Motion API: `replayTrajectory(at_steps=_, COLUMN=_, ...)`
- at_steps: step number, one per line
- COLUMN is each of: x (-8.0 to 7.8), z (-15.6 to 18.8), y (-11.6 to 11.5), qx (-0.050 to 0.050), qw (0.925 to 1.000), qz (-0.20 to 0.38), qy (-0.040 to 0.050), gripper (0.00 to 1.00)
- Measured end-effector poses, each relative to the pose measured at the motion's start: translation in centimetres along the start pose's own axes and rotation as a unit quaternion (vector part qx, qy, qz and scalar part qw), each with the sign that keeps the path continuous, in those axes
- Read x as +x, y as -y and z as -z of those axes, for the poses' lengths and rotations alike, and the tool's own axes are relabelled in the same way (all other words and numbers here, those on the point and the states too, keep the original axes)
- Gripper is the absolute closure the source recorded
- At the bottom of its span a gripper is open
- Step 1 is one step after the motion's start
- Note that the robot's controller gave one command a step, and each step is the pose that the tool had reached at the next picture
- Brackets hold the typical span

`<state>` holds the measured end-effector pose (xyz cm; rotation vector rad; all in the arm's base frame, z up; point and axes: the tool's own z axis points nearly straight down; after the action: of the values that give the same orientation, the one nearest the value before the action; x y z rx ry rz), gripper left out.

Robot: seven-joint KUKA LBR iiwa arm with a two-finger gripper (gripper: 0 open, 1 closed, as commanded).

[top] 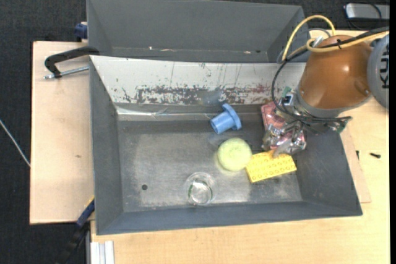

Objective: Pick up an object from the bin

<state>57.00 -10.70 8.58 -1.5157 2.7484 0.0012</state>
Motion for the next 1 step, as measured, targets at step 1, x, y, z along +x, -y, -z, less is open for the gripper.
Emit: replayTrajectory(at_steps=1, x=-0.15, z=-0.18, y=0.2, qx=-0.001, qw=1.0, qz=0.009, qy=-0.0013, gripper=1.0)
